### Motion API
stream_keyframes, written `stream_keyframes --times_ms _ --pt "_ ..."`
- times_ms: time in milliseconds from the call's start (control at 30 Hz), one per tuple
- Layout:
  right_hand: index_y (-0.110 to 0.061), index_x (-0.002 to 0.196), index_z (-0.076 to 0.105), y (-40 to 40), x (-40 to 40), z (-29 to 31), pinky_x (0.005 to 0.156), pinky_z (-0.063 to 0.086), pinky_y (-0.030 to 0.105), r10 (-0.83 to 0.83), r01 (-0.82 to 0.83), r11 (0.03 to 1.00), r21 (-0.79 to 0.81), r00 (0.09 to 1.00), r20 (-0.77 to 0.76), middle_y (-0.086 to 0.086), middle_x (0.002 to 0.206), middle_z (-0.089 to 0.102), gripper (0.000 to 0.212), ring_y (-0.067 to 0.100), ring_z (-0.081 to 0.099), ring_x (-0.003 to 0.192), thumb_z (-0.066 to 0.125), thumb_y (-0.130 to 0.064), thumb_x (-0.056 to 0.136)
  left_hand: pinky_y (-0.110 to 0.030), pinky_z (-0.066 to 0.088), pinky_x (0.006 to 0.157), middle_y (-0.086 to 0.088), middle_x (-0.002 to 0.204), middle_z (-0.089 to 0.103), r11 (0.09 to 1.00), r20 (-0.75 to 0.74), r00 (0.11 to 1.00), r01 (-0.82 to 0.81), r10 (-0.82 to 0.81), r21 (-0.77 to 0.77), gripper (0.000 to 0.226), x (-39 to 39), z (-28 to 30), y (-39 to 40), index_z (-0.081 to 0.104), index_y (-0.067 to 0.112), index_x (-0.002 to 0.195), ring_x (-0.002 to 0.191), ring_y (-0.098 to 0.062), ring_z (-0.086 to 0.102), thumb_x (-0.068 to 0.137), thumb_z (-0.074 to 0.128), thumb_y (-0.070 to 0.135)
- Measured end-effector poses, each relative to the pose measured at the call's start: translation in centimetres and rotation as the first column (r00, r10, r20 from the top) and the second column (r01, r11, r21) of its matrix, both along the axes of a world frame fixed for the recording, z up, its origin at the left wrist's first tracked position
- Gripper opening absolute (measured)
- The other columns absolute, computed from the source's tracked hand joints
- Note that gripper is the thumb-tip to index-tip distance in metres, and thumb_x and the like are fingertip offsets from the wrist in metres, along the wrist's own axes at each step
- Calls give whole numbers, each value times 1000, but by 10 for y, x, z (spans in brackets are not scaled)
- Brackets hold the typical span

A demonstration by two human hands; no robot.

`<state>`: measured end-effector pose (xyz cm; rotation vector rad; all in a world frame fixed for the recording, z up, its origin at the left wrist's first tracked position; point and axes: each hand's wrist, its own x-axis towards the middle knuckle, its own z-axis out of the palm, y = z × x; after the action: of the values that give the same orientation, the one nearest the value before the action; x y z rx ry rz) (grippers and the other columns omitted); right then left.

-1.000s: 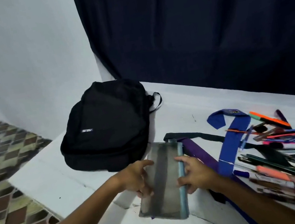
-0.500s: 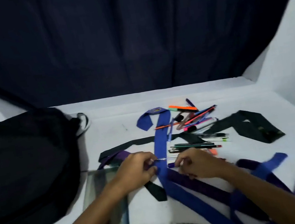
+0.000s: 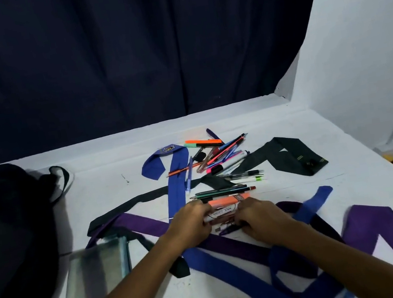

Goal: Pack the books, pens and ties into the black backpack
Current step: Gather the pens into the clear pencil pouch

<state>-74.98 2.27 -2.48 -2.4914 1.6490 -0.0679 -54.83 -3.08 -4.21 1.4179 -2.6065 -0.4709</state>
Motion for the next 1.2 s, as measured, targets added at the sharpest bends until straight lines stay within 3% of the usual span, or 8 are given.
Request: stream_keyframes --times_ms 267,367,500,567,633,767,1033,1200 --pt "-17 115 64 -7 -2 -6 92 41 30 91 -91 996 6 996 -17 4 124 54 24 20 47 115 55 -21 93 -28 46 79 -6 106 60 983 -121 991 -36 58 179 32 8 15 -13 66 9 112 96 -21 56 83 57 -2" --pt "-20 107 59 -4 -8 4 83 43 27 60 -68 998 12 947 315 -3 108 58 14 11 52 96 53 -17 95 -30 41 61 -2 79 56 967 -236 953 -141 190 210 18 15 19 -18 51 16 90 71 -19 51 84 55 1" --pt "-25 96 49 2 -16 35 61 48 23 -24 96 994 -49 638 770 -7 77 59 19 7 56 69 51 -7 94 -24 35 55 4 71 52 941 -392 865 -228 313 249 23 12 26 -16 45 24 78 61 -13 47 87 60 8" --pt "-18 95 54 7 -20 47 57 43 21 53 50 988 -143 768 638 -5 76 58 12 8 52 65 54 -12 85 -28 37 57 2 68 54 938 -393 861 -234 322 257 21 7 24 -14 52 24 71 61 -16 49 83 66 14" --pt "-16 101 61 11 -19 44 66 44 26 126 -92 985 -148 963 237 -1 93 62 19 12 56 76 55 -17 84 -27 38 56 1 64 54 937 -341 886 -229 313 265 20 0 17 -13 57 23 66 60 -18 51 81 69 18" --pt "-18 128 54 9 0 11 79 47 37 148 -163 986 -38 953 -264 5 127 52 33 27 60 96 45 -18 96 -24 40 51 3 62 59 949 -221 942 -195 252 248 17 -15 11 -11 64 19 67 58 -14 57 78 74 27" --pt "-3 138 38 14 18 -7 78 50 42 96 -143 984 -105 927 -363 22 125 52 46 36 58 102 50 -12 94 -33 48 64 -9 84 69 977 -77 991 -94 110 190 20 -27 12 -13 72 6 86 79 -24 64 84 71 26" --pt "-13 92 67 14 13 -1 61 52 29 134 -183 898 -401 980 -148 8 94 66 25 21 62 84 72 -25 70 -30 44 60 1 69 58 955 -251 945 -144 210 258 13 -13 22 -19 60 16 82 64 -16 55 91 66 23"
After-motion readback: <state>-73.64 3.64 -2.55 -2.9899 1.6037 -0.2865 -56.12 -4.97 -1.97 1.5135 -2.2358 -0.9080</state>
